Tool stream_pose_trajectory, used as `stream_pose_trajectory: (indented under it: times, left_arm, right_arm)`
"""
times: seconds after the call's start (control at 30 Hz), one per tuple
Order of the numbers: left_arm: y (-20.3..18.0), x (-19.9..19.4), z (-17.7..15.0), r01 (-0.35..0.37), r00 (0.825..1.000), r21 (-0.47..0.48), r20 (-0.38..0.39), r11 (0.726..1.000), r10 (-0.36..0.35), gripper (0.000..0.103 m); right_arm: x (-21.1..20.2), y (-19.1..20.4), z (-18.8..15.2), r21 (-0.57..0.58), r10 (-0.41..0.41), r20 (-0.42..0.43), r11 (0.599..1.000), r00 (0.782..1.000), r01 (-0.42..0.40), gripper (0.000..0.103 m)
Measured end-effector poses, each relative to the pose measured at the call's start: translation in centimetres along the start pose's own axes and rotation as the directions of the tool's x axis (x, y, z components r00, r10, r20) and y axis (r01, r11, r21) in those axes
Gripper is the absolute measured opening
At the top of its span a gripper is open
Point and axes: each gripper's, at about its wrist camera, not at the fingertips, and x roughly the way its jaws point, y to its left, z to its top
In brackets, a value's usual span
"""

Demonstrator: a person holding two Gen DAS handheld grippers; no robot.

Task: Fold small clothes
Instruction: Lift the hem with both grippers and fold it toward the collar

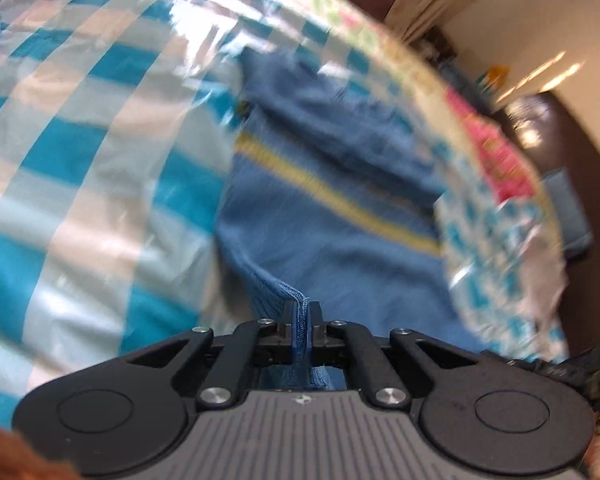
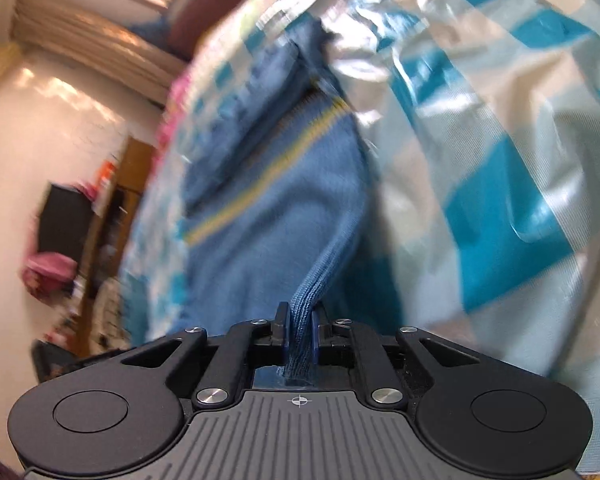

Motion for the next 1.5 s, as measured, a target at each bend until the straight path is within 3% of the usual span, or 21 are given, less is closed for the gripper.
stream_pose_trajectory:
  times: [0.3,0.47,0.53,0.63,0.77,0.97,1.17,1.3,1.37,1.5]
  left_arm:
    - [-0.8,0.6,5.9,0.16,0.981,-0.066,0.119,0.985,-0.151,0.008]
    - [-1.2,1.0,11.1,0.201,0.959,-0.043,0.211,0.979,-0.188,0.007]
    - [-1.5,1.5,12.8,0.17,0.958,-0.01,0.236,0.985,-0.163,0.007]
    - [-2.0,2.3,13.4,0.148,0.968,0.063,0.194,0.987,-0.158,0.007]
    - [-3.5,3.7,10.6,0.068,0.993,0.243,0.073,0.968,-0.089,0.007]
    - [-5.6,5.3,5.8,0.045,0.996,0.444,-0.087,0.895,-0.006,0.01]
    - [-8.4,6.4,3.2,0.017,0.99,0.633,-0.122,0.774,0.078,0.027]
    - [-9.4,6.8,2.3,-0.035,0.991,0.716,-0.068,0.697,0.119,0.046]
    - [-9.6,7.0,2.1,-0.056,0.99,0.749,-0.044,0.66,0.133,0.049]
    - [-9.9,7.9,1.7,-0.043,0.984,0.792,-0.073,0.609,0.165,0.05]
  right_arm:
    - [0.3,3.0,6.1,0.017,0.14,0.138,0.99,0.981,-0.143,0.009]
    - [1.0,4.7,11.3,-0.016,0.166,0.219,0.986,0.961,-0.166,0.009]
    - [2.1,5.2,13.4,-0.022,0.157,0.238,0.987,0.958,-0.156,0.009]
    - [4.1,5.6,15.3,-0.008,0.148,0.231,0.989,0.962,-0.15,0.009]
    - [5.6,4.8,14.4,-0.009,0.123,0.178,0.992,0.976,-0.123,0.009]
    - [4.4,1.2,11.7,0.071,0.033,0.154,0.996,0.988,-0.045,0.009]
    - [3.4,0.6,10.9,0.081,0.038,0.159,0.995,0.987,-0.051,0.009]
    - [3.6,1.1,10.7,0.071,0.058,0.152,0.995,0.987,-0.069,0.009]
    - [3.8,1.3,10.5,0.065,0.058,0.142,0.996,0.988,-0.068,0.009]
    - [4.1,1.5,10.3,0.062,0.054,0.128,0.996,0.99,-0.062,0.009]
